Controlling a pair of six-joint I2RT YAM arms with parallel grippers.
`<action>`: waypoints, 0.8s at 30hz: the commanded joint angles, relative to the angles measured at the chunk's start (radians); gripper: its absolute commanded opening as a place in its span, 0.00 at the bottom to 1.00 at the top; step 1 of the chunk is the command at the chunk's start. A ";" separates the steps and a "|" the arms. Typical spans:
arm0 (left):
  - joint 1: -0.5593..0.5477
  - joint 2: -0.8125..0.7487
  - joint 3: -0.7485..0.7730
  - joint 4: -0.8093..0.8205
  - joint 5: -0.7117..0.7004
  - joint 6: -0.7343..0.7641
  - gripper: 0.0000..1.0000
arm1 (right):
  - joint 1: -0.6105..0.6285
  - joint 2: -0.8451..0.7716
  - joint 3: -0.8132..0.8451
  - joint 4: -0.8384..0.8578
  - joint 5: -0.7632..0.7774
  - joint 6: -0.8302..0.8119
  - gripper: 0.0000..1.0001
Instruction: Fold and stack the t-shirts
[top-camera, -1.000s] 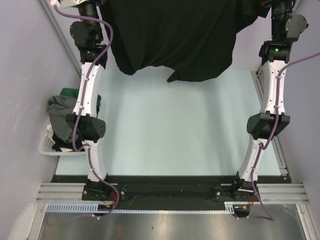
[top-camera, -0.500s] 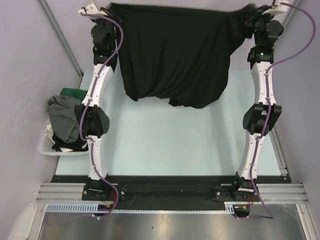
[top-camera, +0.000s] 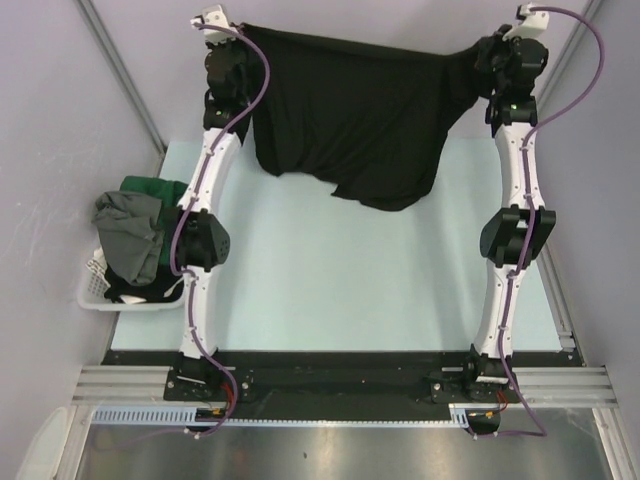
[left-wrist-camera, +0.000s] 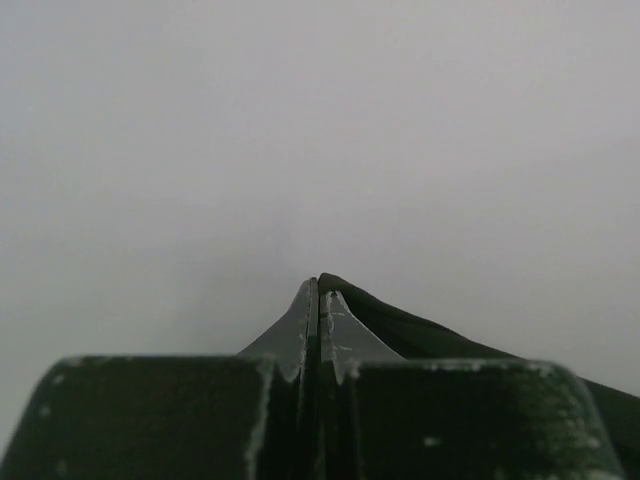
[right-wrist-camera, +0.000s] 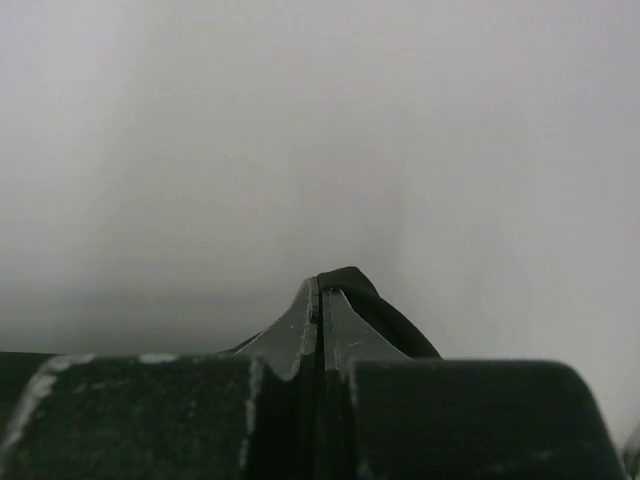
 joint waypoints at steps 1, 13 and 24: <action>0.011 -0.127 -0.043 0.286 -0.029 0.035 0.00 | 0.013 -0.056 0.118 0.229 -0.010 -0.047 0.00; -0.008 -0.703 -0.617 0.519 -0.029 0.249 0.00 | 0.046 -0.611 -0.402 0.277 -0.004 -0.215 0.00; -0.008 -1.182 -1.263 0.049 -0.143 0.065 0.00 | -0.078 -0.952 -0.930 -0.098 0.246 -0.045 0.00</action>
